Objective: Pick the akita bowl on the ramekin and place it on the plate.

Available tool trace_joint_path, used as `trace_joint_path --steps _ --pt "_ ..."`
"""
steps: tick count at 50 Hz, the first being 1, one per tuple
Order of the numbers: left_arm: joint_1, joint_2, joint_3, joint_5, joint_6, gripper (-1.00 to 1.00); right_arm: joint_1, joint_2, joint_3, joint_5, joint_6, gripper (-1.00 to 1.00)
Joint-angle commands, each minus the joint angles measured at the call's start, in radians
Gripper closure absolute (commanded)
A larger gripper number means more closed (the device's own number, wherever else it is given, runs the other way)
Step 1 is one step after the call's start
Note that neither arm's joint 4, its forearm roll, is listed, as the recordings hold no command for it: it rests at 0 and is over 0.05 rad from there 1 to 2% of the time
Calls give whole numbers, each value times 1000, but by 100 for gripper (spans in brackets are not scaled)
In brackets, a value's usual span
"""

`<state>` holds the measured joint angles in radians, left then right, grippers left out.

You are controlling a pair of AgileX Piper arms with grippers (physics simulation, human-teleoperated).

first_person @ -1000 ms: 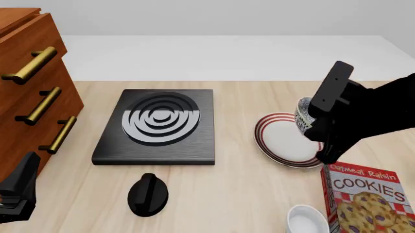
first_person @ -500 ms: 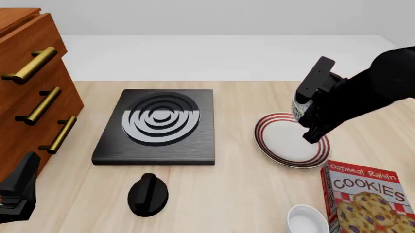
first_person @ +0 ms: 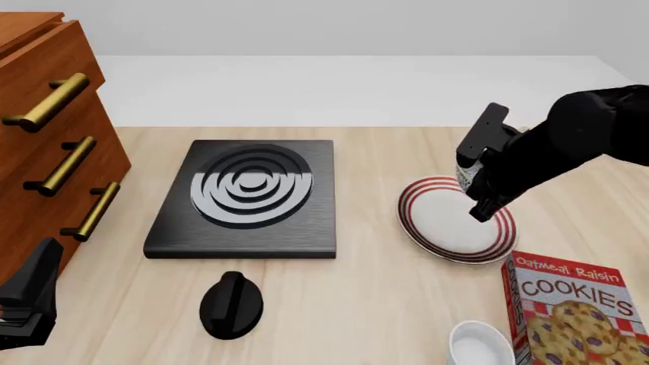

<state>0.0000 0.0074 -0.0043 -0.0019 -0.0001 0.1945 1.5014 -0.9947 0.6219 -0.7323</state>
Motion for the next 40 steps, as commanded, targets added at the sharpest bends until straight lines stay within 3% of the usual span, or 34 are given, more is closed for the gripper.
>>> trace_joint_path --steps 1,2,16,18,40 --pt "0 0 0 0 0 -100 -50 74 6 -62 -78 100" --pt "0 0 0 0 0 -100 -40 84 -11 -51 -47 100" --pt "0 0 0 0 0 -100 -20 154 -54 -71 -36 100" --pt "0 0 0 0 0 -100 2 166 -75 -62 4 100" --pt "0 0 0 0 0 -100 12 198 -37 -101 11 100"
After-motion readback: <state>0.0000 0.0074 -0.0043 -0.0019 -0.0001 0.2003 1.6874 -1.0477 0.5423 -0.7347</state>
